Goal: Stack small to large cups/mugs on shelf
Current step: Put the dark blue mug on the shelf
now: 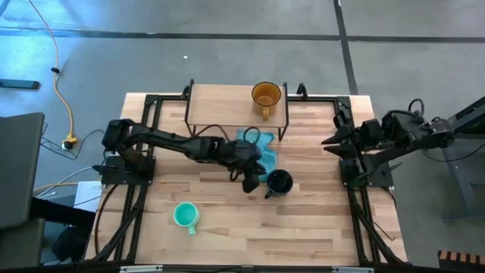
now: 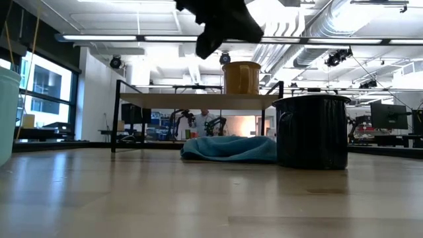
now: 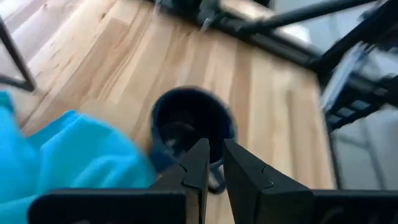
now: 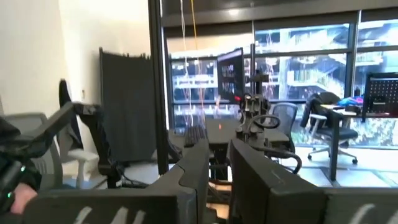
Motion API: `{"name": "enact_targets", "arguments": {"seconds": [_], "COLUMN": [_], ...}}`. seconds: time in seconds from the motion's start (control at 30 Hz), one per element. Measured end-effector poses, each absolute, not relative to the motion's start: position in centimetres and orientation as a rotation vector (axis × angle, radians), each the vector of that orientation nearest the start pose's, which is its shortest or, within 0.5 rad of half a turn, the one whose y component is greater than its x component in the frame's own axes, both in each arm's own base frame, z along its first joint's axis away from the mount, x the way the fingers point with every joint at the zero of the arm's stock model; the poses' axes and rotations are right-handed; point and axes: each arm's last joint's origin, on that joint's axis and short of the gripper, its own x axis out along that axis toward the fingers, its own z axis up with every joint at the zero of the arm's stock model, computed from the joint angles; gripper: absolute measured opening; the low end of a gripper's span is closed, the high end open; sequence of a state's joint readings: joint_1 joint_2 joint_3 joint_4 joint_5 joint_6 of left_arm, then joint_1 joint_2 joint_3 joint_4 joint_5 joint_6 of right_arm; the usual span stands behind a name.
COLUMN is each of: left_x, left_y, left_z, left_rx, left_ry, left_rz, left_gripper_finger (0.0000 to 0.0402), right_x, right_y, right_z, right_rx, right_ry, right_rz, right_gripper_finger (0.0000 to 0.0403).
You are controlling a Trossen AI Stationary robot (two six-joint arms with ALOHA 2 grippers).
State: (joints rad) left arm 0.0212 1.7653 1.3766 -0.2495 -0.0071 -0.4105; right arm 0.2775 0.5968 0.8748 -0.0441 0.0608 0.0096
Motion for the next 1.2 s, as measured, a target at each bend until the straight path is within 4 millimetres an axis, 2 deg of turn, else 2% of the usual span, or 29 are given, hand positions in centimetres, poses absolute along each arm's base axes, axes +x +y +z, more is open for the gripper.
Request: {"name": "enact_targets", "arguments": {"seconds": [0.2,0.27,0.47,0.73,1.07,1.2], "left_x": [42.4,42.7,44.4,44.7,45.3,45.5], "left_y": [0.9,0.9,0.9,0.9,1.0,1.0], "left_z": [27.0,26.7,26.1,25.2,22.7,22.4], "left_rx": [-0.352,-0.344,-0.288,-0.219,-0.241,-0.268], "left_ry": [0.674,0.733,0.768,0.803,0.873,0.866], "left_rz": [0.154,0.162,0.135,0.109,0.171,0.183], "left_gripper_finger": [0.0037,0.0037,0.0037,0.0037,0.0037,0.0037], "right_x": [10.0,9.7,9.2,9.3,9.3,9.4], "right_y": [2.7,2.6,2.5,2.5,2.5,2.5], "right_z": [37.2,36.4,34.8,34.6,34.4,34.3], "right_rx": [0.125,0.142,0.195,0.189,0.171,0.177], "right_ry": [-0.315,-0.343,-0.356,-0.343,-0.328,-0.319], "right_rz": [0.227,0.234,0.247,0.245,0.242,0.243], "right_gripper_finger": [0.0063,0.007,0.0099,0.0127,0.0129,0.0129]}}
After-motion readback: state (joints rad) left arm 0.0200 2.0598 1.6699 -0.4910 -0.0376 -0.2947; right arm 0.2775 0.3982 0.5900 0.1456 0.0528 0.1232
